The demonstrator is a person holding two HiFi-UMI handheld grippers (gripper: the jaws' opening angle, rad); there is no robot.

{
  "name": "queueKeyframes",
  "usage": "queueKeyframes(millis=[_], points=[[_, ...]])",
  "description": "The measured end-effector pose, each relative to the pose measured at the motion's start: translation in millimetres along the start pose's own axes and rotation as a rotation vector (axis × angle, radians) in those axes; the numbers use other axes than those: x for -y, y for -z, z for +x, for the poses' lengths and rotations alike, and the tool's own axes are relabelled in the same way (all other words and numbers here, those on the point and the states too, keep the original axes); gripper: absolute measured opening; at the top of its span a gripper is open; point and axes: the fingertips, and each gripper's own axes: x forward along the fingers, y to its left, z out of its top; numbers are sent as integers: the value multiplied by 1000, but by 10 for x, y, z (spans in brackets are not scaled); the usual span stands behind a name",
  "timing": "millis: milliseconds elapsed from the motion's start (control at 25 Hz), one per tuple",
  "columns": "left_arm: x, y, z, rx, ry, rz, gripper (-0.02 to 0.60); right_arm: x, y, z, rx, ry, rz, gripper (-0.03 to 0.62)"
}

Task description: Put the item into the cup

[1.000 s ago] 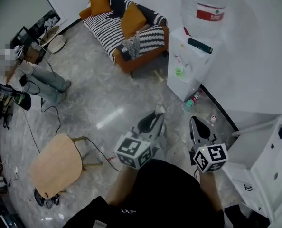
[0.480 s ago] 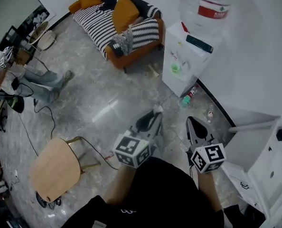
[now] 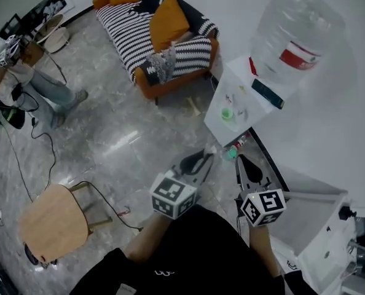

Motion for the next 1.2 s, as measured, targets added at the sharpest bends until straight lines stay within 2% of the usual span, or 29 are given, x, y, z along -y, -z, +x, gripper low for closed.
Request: queueKeyframes(millis=[240,440,680,880,1200], points=[[-248,-263,270,22,57,3,69,82,-373,450,24,4,-45,9],[-400,-418,542,24,99,16,69,242,-408,671,23,8,-37,9],[-525,-483,652,32,132,2,69,398,-440,819,-6,130,-132,9],[-528,-513,780,34,164,1,69,560,-508,882,0,182,-124,9],[-501,-540,895,-8,178,9,69,694,-430,867,-19,209,-76,9]])
